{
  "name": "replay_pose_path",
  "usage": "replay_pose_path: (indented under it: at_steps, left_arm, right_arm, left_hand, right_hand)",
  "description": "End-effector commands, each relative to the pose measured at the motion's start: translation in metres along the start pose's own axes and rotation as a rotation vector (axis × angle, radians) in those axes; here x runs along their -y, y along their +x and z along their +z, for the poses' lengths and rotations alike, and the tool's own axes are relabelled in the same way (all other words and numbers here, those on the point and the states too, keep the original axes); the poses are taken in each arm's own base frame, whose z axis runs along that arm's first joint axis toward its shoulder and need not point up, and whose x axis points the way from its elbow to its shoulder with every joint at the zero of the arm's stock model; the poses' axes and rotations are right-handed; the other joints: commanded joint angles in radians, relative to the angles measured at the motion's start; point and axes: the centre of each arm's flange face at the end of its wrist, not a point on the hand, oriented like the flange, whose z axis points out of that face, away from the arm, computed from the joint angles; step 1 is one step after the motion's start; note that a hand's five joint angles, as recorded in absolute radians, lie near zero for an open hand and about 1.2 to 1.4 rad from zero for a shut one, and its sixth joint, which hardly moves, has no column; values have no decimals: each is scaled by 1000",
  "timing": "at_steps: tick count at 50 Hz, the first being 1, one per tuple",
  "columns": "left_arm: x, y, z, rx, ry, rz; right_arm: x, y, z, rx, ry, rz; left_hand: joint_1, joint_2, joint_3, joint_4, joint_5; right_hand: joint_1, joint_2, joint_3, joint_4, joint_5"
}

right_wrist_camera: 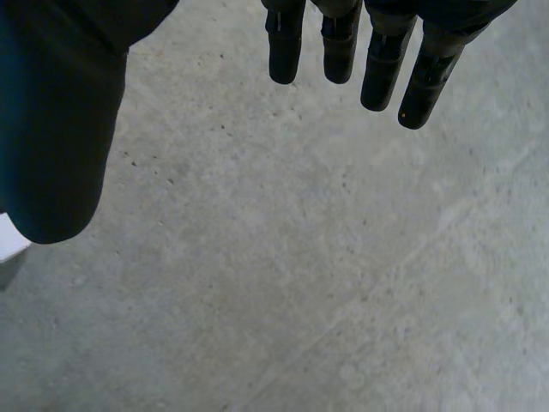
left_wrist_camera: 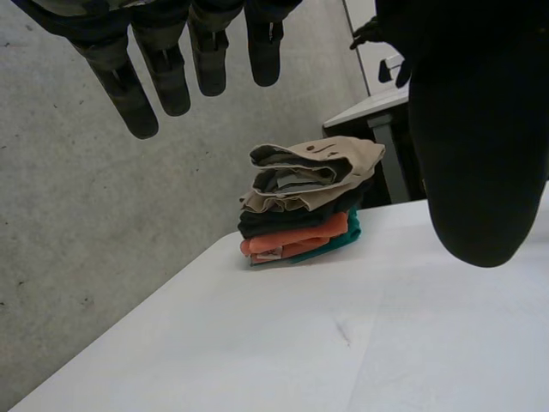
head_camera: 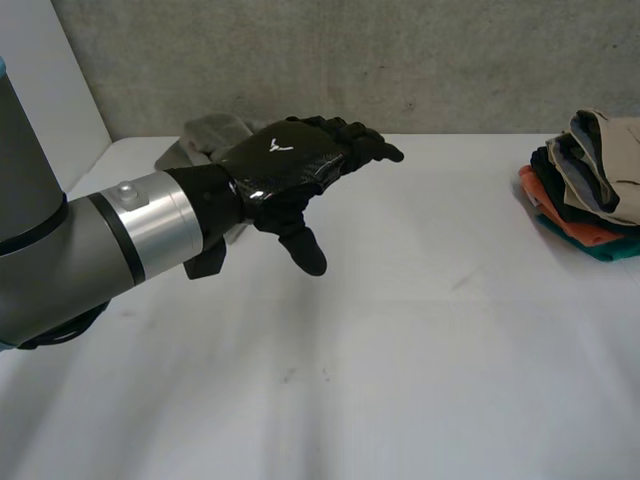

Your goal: Fold the laundry.

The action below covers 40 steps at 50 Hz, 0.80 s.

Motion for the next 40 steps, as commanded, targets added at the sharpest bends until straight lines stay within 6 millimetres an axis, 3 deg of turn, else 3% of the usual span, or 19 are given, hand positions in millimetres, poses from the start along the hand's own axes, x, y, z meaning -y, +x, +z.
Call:
replay_pose_path:
  at_steps: [1, 3, 10, 11, 14, 17, 18, 21, 22, 25, 26, 27, 29, 30, 32, 34, 40]
  left_arm:
    - [0, -3, 0, 6, 0, -1]
    - [-1, -3, 0, 6, -1, -2]
    - [2, -9, 0, 24, 16, 8]
    - [4, -13, 1, 38, 28, 7]
    - [9, -22, 1, 78, 63, 6]
    - [22, -42, -1, 180, 137, 1]
    - [26, -49, -2, 215, 160, 0]
    - [38, -77, -5, 352, 261, -2]
    - [39, -85, -5, 387, 284, 2]
    - [45, -111, -4, 502, 363, 42]
    - [42, -120, -1, 525, 369, 48]
    - [31, -142, 2, 569, 361, 57]
    - [16, -167, 5, 606, 334, 57]
    - [12, -175, 5, 619, 324, 60]
    - [-10, -202, 11, 657, 275, 86]
    - [-34, -222, 17, 679, 219, 121]
    - [-100, -252, 40, 656, 94, 252]
  right_arm:
    - [32, -50, -22, 174, -112, 174]
    - [55, -66, -20, 217, -91, 201]
    - [109, -66, 2, 53, -19, 149]
    - [127, -71, 10, 7, 21, 137]
    - [159, -91, 21, -32, 83, 131]
    - [202, -125, 25, -39, 160, 109]
    - [224, -149, 21, -16, 196, 110]
    - [255, -188, 9, 43, 246, 145]
    - [275, -218, -3, 111, 284, 186]
    - [296, -267, -27, 238, 323, 251]
    - [306, -299, -46, 323, 336, 279]
    - [309, -314, -57, 368, 333, 292]
    - [312, -341, -78, 451, 320, 309]
    - [313, -362, -99, 518, 304, 317]
    - [310, -379, -116, 574, 283, 313]
    - [295, -395, -134, 631, 230, 287]
    - [264, -408, -159, 697, 140, 225]
  left_hand:
    - [-14, -28, -35, -27, -45]
    - [-14, -28, -35, -27, -45]
    - [-12, -25, -32, -24, -42]
    - [-12, -25, -32, -24, -42]
    - [-12, -25, -32, -24, -42]
    - [-12, -25, -32, -24, -42]
    - [-9, -22, -29, -21, -39]
    - [-14, -28, -35, -27, -45]
    - [-14, -28, -35, -27, -45]
    - [-12, -25, -32, -24, -42]
    - [-12, -25, -32, -24, -42]
    - [-12, -25, -32, -24, -42]
    - [-9, -22, -29, -21, -39]
    - [-6, -20, -26, -18, -36]
    - [6, -8, -14, -7, -25]
    - [9, -5, -11, -4, -22]
    - [24, 10, 3, 11, -7]
  right_hand:
    - [-28, -46, -42, -63, -61]
    - [-28, -46, -42, -63, -61]
    - [-28, -46, -42, -63, -61]
    - [-28, -46, -42, -63, -61]
    - [-28, -46, -42, -63, -61]
    - [-28, -46, -42, -63, -61]
    - [-28, -46, -42, -63, -61]
    - [-28, -46, -42, -63, -61]
    - [-28, -46, -42, -63, -61]
    - [-28, -46, -42, -63, -61]
    - [-28, -46, -42, -63, -61]
    - [-28, -46, -42, -63, -61]
    - [-28, -46, -42, -63, -61]
    - [-28, -46, -42, -63, -61]
    - [-28, -46, -42, -63, -61]
    - [-28, -46, -42, -63, -61]
    - [-28, -46, -42, -63, -61]
